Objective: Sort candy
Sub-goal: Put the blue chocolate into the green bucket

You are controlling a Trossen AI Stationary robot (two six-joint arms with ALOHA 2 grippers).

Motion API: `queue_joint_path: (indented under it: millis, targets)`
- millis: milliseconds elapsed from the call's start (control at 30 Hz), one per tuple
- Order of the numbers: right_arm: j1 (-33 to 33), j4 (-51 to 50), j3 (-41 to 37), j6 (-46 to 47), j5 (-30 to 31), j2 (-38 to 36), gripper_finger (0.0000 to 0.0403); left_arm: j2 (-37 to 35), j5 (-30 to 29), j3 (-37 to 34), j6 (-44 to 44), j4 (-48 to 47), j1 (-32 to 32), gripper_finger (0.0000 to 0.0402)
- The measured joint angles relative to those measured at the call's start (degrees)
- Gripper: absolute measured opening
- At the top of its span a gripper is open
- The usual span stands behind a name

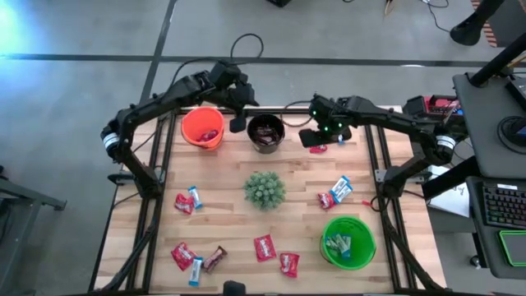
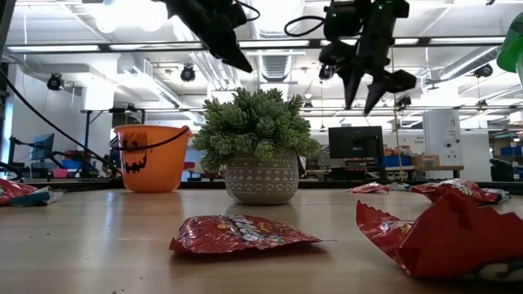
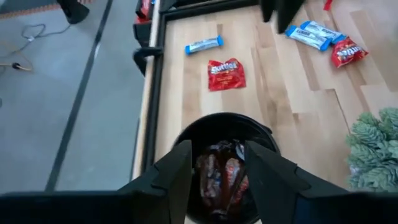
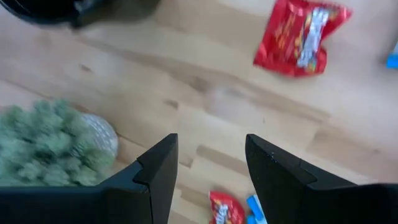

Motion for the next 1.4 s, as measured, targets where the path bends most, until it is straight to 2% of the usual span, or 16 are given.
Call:
queue_joint_path:
  millis: [200, 433, 533, 1033, 1200, 1400]
  targets:
    - [3.65, -1.37, -2.75, -0.95, 0.03, 0.00, 0.0178, 0.05, -0.09, 3.12, 1.98, -2.35, 1.63, 0.0130]
    - [6.55, -7.64, -5.31, -10.33, -0.05, 0.00, 0.0178, 0.00, -0.11, 4.04, 2.33, -5.21, 3.75, 0.0130]
    - [6.85, -9.82, -6.05, -14.96, -0.23, 0.00, 0.0178, -0.04, -0.11, 4.04, 2.39, -6.38, 4.34, 0.0130]
    - [7.51, -15.18, -12.64, -22.69, -0.31, -0.94, 0.0178, -0.26, -0.09, 4.04, 1.93, -9.17, 4.31, 0.0130]
    - [7.85, -15.21, -15.99, -18.45, -1.61, -1.36, 0.0178, -0.26, -0.09, 4.04, 1.76, -9.62, 4.31, 0.0130]
    - [7.85, -13.87, -19.33, -1.64, -2.28, -4.05, 0.0178, -0.26, -0.09, 4.04, 1.74, -10.09, 4.31, 0.0130]
